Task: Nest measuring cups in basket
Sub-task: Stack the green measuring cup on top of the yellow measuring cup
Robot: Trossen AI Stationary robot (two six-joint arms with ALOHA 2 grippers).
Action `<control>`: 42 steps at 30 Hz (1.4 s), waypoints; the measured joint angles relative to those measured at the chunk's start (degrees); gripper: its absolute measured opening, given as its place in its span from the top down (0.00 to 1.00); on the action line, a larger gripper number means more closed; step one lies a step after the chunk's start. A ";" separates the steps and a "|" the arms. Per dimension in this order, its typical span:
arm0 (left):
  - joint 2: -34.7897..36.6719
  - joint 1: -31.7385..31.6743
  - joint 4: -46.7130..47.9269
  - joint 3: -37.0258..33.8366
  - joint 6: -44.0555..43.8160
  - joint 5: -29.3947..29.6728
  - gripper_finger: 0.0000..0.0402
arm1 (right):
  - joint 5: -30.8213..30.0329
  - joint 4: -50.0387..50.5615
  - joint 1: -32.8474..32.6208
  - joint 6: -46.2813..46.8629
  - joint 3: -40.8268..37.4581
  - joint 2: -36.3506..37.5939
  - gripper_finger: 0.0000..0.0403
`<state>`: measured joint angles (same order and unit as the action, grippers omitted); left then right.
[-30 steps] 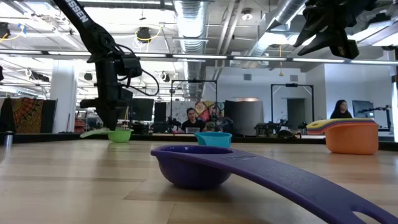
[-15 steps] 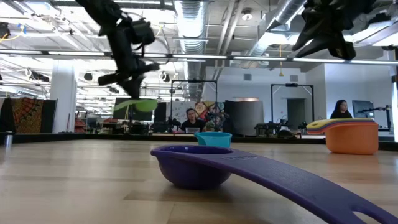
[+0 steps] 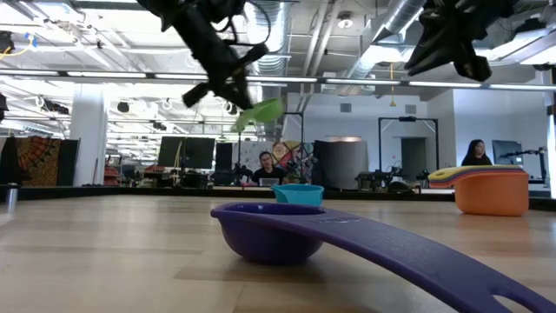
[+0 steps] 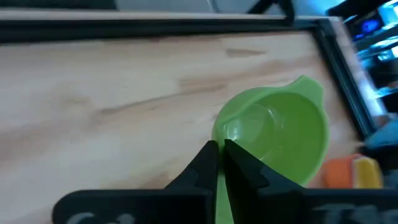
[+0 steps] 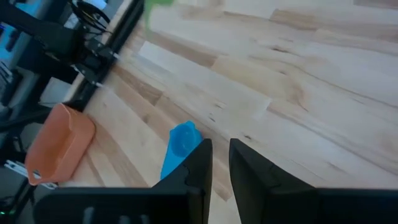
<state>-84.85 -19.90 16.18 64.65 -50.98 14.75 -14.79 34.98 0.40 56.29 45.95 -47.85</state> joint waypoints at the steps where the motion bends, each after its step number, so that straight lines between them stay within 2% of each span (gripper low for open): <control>1: -0.31 0.78 -0.58 -0.14 -0.82 0.29 0.99 | -0.11 -0.10 0.01 0.00 0.65 0.03 0.82; 4: -3.62 3.37 -5.01 1.24 -3.06 0.57 0.99 | -0.56 0.05 0.20 -1.53 2.48 0.16 0.84; 9: -11.48 7.37 -4.32 7.41 -3.47 0.06 0.99 | -0.80 2.14 1.02 -4.94 6.01 0.75 0.87; 16: -23.38 10.69 -5.02 20.57 -2.15 -2.28 0.99 | -0.96 8.21 1.21 -5.32 8.53 2.01 0.92; 22: -33.05 11.67 -4.51 33.17 0.19 -6.51 0.99 | -0.61 9.24 -0.70 -5.32 8.55 3.66 0.96; 32: -47.53 12.57 -2.58 52.47 0.51 -10.49 0.99 | -3.45 9.64 -2.93 -5.81 8.55 7.68 0.92; 37: -54.08 12.59 -3.85 59.58 7.91 -15.82 0.99 | -3.58 11.13 -3.05 -5.83 8.55 8.67 0.95; 42: -58.42 12.37 -4.25 63.31 7.65 -21.12 0.99 | -3.49 13.03 -3.47 -5.79 8.55 8.96 0.96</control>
<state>-143.27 -7.54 11.94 127.97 -43.34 -6.37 -18.28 48.00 -3.07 50.50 54.50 -38.90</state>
